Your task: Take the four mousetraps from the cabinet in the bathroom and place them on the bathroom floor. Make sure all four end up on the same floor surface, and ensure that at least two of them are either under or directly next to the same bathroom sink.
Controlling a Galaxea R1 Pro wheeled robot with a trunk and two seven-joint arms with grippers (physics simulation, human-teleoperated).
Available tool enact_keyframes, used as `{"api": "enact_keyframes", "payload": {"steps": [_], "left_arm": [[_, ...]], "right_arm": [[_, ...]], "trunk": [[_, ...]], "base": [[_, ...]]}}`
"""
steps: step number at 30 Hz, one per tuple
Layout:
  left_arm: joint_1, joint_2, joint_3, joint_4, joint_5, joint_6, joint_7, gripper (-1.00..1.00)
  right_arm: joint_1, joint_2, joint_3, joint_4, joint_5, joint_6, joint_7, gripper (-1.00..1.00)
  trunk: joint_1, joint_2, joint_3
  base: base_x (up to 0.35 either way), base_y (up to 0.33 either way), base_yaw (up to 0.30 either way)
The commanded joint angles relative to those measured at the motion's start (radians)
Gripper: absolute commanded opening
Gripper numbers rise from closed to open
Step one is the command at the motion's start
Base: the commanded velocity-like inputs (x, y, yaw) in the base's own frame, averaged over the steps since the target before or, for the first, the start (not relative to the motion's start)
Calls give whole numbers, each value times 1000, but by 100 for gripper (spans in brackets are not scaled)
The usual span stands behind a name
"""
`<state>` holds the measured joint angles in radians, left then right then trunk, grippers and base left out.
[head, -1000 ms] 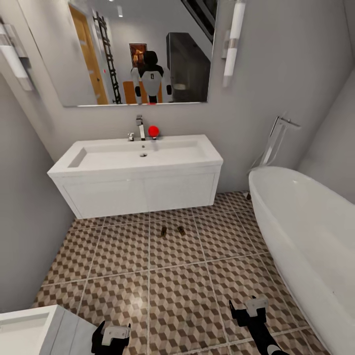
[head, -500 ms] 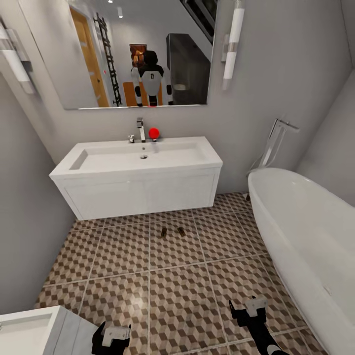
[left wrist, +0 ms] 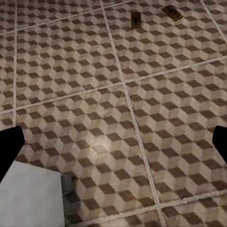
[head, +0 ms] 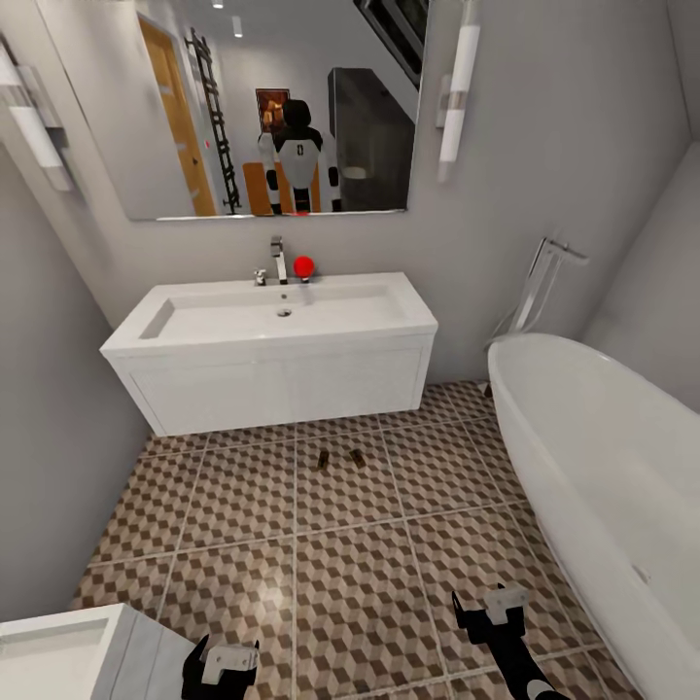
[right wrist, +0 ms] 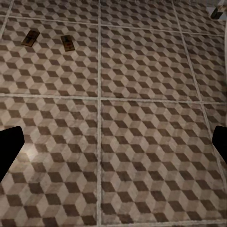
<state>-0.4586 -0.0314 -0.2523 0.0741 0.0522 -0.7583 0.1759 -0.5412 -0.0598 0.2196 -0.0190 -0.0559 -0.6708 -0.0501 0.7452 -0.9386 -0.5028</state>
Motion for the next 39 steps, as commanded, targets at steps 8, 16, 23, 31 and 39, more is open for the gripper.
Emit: {"api": "enact_keyframes", "payload": {"steps": [8, 16, 23, 31, 39], "left_arm": [[0, -1, -9, 4, 5, -6, 4, 100], [0, -1, -9, 4, 5, -6, 4, 100], [0, -1, -9, 4, 5, -6, 4, 100], [0, -2, -9, 4, 5, -5, 4, 100], [0, -2, -9, 4, 5, -4, 4, 100]], "right_arm": [[-1, 0, 9, 1, -5, -2, -4, 100], [0, 0, 9, 1, -5, -3, -5, 100], [-1, 0, 9, 1, -5, -3, -5, 100], [0, 0, 9, 1, -5, -2, -5, 100], [0, 0, 9, 1, -5, -2, -5, 100]], "trunk": [[-31, 56, 24], [-61, 112, 49], [-88, 161, 71], [-119, 217, 96], [-150, 273, 121]], "base": [[0, 0, 0], [0, 0, 0], [0, 0, 0], [0, 0, 0], [0, 0, 0]]}}
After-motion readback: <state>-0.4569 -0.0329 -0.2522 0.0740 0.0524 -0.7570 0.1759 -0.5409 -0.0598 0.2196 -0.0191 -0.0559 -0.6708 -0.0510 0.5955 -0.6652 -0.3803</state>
